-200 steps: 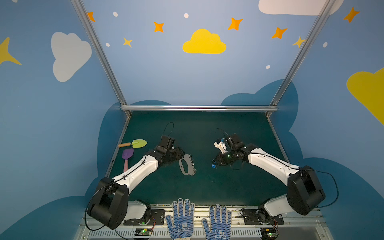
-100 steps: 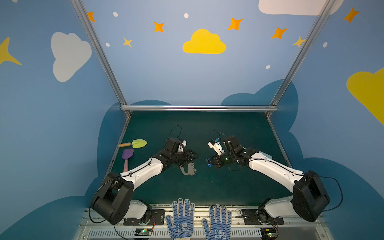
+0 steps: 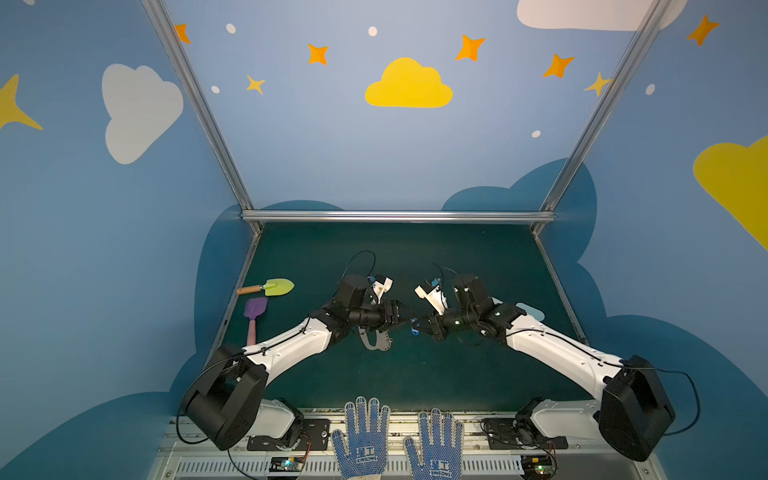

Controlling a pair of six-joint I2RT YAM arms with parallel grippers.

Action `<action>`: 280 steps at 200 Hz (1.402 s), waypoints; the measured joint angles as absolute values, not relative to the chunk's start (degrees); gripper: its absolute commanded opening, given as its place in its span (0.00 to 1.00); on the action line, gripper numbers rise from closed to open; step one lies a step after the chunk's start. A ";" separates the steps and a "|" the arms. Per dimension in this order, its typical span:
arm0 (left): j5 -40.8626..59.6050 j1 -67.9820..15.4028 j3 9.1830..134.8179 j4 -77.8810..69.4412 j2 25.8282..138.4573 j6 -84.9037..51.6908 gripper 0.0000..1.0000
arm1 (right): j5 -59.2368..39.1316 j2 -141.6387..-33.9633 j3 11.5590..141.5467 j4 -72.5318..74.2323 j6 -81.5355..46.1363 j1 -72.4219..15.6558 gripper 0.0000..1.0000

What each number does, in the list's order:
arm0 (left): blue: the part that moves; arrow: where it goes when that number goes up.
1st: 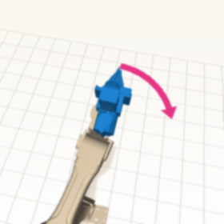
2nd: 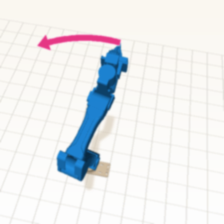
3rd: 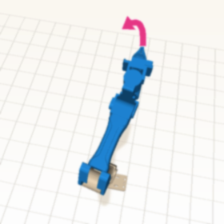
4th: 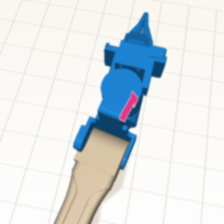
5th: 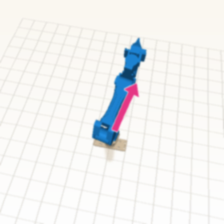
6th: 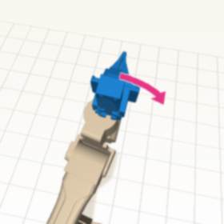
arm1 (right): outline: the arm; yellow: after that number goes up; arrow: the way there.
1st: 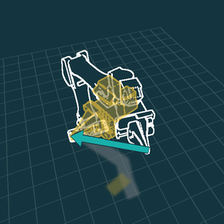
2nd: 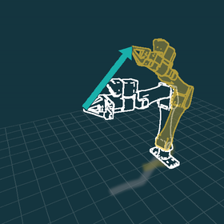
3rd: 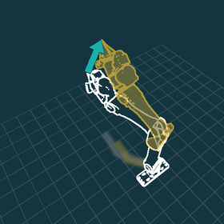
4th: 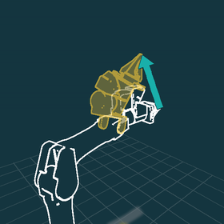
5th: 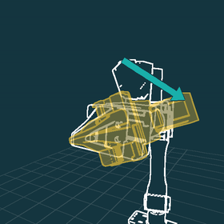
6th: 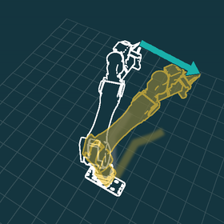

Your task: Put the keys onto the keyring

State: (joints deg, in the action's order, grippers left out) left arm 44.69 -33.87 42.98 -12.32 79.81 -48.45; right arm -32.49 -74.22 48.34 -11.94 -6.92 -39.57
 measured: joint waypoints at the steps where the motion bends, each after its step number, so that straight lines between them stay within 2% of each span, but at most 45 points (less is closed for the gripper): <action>1: 44.75 -33.93 43.03 -12.32 79.81 -48.40 0.65 | -32.51 -74.17 48.31 -11.90 -6.92 -39.57 0.00; 35: 46.19 -34.74 43.27 -13.30 79.81 -48.47 0.61 | -32.75 -72.93 47.55 -10.66 -6.48 -39.77 0.00; 62: 46.70 -35.14 43.40 -14.37 79.81 -48.75 0.46 | -32.62 -72.82 46.98 -10.04 -6.31 -39.86 0.00; 97: 46.15 -35.14 43.40 -14.61 79.81 -49.52 0.13 | -32.34 -71.83 46.41 -9.45 -6.33 -39.88 0.00; 119: 45.71 -34.96 43.70 -15.33 79.81 -49.87 0.04 | -31.99 -71.09 45.39 -8.99 -6.39 -39.97 0.00; 152: 45.58 -35.00 43.70 -15.57 79.79 -50.02 0.06 | -31.00 -71.07 44.82 -8.01 -6.44 -40.40 0.00; 163: 45.56 -35.00 43.70 -15.57 79.72 -49.95 0.28 | -30.70 -71.07 44.66 -7.70 -6.44 -40.40 0.00; 167: 45.56 -35.00 43.70 -15.55 79.70 -49.78 0.32 | -30.57 -71.07 44.66 -7.68 -6.48 -40.40 0.00; 194: 44.77 -35.00 43.70 -14.15 79.37 -49.32 0.35 | -28.58 -71.11 44.66 -7.55 -8.51 -40.38 0.00; 205: 44.05 -35.00 43.40 -13.67 78.91 -48.69 0.42 | -28.36 -71.48 44.82 -7.94 -9.26 -40.16 0.00; 216: 43.11 -35.00 42.70 -13.34 78.15 -48.40 0.43 | -28.82 -72.23 45.19 -8.45 -10.17 -39.81 0.00; 230: 41.91 -35.00 41.56 -12.78 76.99 -47.53 0.43 | -30.26 -73.78 46.13 -9.26 -11.60 -39.38 0.00; 259: 40.03 -35.18 40.05 -11.22 75.02 -44.66 0.59 | -35.03 -77.78 49.98 -13.06 -14.92 -38.00 0.00; 280: 38.65 -35.66 40.05 -9.34 74.46 -42.19 0.58 | -39.24 -83.33 56.69 -20.12 -17.41 -36.53 0.00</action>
State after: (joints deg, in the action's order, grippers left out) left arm 38.65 -35.66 40.05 -9.34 74.46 -42.19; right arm -39.24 -83.33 56.69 -20.12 -17.41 -36.53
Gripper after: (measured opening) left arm 0.587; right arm 0.054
